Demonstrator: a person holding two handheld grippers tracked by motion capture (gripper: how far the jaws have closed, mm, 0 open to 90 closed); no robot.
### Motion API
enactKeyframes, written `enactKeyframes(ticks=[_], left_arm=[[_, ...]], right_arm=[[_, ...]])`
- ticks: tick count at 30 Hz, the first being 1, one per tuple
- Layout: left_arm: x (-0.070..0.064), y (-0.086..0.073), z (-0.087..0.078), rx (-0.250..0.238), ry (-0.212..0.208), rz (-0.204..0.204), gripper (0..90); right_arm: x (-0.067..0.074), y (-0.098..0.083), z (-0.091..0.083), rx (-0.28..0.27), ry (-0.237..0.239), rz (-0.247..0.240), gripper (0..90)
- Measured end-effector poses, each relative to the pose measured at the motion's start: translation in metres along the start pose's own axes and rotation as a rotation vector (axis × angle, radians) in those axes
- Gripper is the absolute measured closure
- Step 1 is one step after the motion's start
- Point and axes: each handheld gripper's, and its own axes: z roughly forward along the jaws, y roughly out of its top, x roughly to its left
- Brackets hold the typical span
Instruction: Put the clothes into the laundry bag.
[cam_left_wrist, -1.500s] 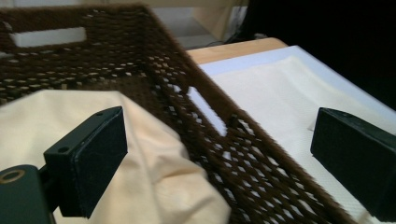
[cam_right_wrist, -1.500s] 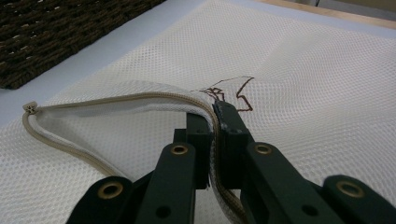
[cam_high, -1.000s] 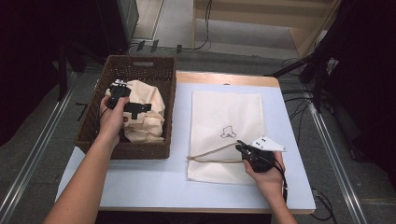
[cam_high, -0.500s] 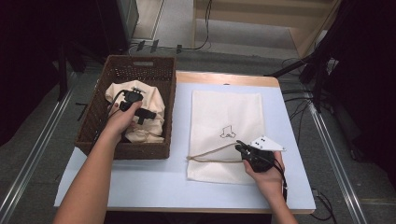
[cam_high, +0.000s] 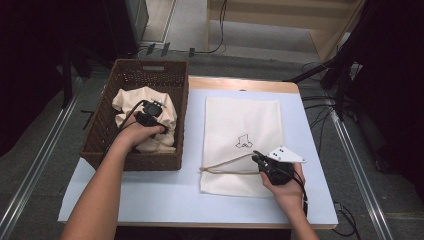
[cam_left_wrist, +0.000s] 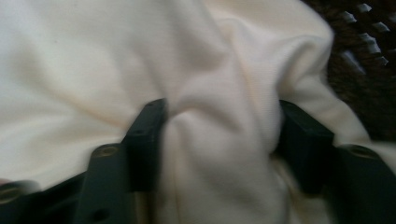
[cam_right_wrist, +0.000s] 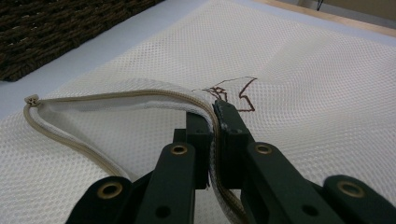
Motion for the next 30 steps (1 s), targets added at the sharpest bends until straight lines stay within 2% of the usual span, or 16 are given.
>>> enactKeyframes(ticks=[4,7,9,11,15,17,18,19,20,21,22,23,24,26,27,30], left_arm=[[0.000,0.004,-0.004,0.031,0.000,-0.003,60.9],[0.003,0.007,-0.010,0.039,-0.065,-0.033,71.0],[0.007,0.008,-0.018,0.013,-0.190,-0.058,72.4],[0.013,0.009,-0.028,0.007,-0.383,-0.116,73.1],[0.019,0.007,-0.054,-0.058,-0.661,-0.102,73.4],[0.028,0.003,-0.066,-0.104,-0.754,-0.103,73.2],[0.033,0.001,-0.068,-0.127,-0.737,-0.122,72.8],[0.040,0.000,-0.070,-0.147,-0.669,-0.161,72.3],[0.051,-0.004,-0.064,-0.115,-0.378,-0.200,69.1],[0.051,-0.004,-0.064,-0.115,-0.378,-0.200,66.8],[0.058,-0.010,-0.050,-0.048,-0.144,-0.210,64.2],[0.058,-0.010,-0.050,-0.048,-0.144,-0.210,57.8],[0.066,-0.017,-0.033,0.007,-0.118,-0.288,47.0],[0.069,-0.019,-0.027,0.044,-0.102,-0.319,20.2],[0.074,-0.019,-0.025,0.068,-0.091,-0.351,13.3],[0.073,-0.018,-0.021,0.076,-0.074,-0.343,3.3]], right_arm=[[0.000,0.000,0.000,-0.004,0.002,-0.003,85.8],[-0.001,0.000,0.000,-0.006,0.003,-0.006,85.9],[-0.001,0.000,0.000,-0.005,0.003,-0.003,85.9],[-0.002,0.000,0.001,-0.010,0.000,0.001,86.1],[-0.001,0.001,0.000,-0.024,-0.009,-0.005,86.2],[0.001,0.002,0.000,-0.033,-0.013,-0.011,86.2],[0.002,0.002,-0.001,-0.037,-0.015,-0.010,86.2],[0.002,0.002,-0.001,-0.038,-0.016,-0.009,86.2],[0.003,0.002,0.000,-0.038,-0.016,-0.011,86.2],[0.003,0.002,0.000,-0.038,-0.016,-0.011,86.2],[0.005,0.003,-0.001,-0.040,-0.016,-0.011,86.2],[0.005,0.003,-0.001,-0.040,-0.016,-0.011,86.2],[0.006,0.003,-0.001,-0.042,-0.012,-0.018,86.2],[0.005,0.002,-0.002,-0.042,-0.010,-0.019,86.2],[0.004,0.002,-0.002,-0.039,-0.007,-0.014,86.2],[0.001,0.001,0.001,-0.036,-0.004,-0.007,86.2]])
